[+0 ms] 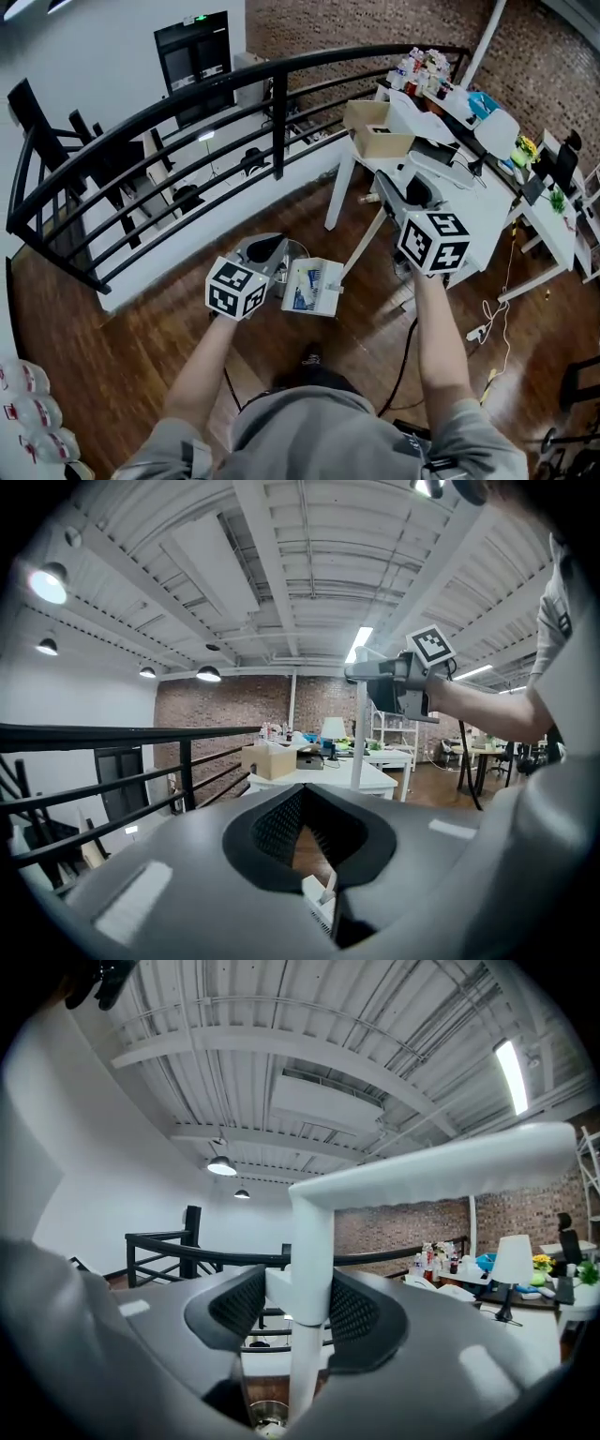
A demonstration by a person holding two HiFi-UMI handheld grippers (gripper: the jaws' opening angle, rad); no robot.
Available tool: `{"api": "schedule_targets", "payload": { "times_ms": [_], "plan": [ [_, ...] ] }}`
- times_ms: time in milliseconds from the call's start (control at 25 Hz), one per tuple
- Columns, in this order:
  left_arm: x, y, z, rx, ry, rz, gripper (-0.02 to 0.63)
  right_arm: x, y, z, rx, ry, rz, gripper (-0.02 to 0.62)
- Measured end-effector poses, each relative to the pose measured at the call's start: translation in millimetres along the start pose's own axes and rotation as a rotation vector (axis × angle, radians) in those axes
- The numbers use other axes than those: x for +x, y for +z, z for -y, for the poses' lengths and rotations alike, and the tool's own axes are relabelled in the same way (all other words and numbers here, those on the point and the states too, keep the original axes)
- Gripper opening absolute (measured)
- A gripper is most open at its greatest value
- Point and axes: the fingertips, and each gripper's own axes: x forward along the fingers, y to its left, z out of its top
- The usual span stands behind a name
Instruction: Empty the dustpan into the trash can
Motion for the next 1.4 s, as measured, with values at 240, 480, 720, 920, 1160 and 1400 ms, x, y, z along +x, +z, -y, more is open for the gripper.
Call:
{"api": "schedule_targets", "payload": {
  "times_ms": [240,480,720,920,1160,1400],
  "plan": [
    [27.7,-0.7,-32.0,-0.026,0.086,-0.014,0.005,47.5,-13.0,17.5,0.050,0.046,0.023,0.165],
    [55.0,-5.3,-53.6,-0.041,0.131,-0.030,0.005,91.3,-32.2,17.8,0.059,0.158,-0.022,0.150],
    [63.8,-17.3,-73.7,-0.071,0.186,-0.057,0.005,129.6,-60.1,13.6,0.066,0.236,-0.103,0.144],
    [69.7,-23.7,-96.3,-0.087,0.207,-0.076,0.005,165.2,-63.4,16.5,0.066,0.263,-0.123,0.143],
    [76.1,-22.6,-144.4,-0.095,0.187,-0.061,0.006,219.0,-65.6,5.9,0.045,0.274,-0.129,0.141],
    [80.8,-17.3,-205.3,-0.097,0.128,-0.049,0.006,284.4,-69.7,-8.9,0.038,0.258,-0.149,0.138]
  ]
}}
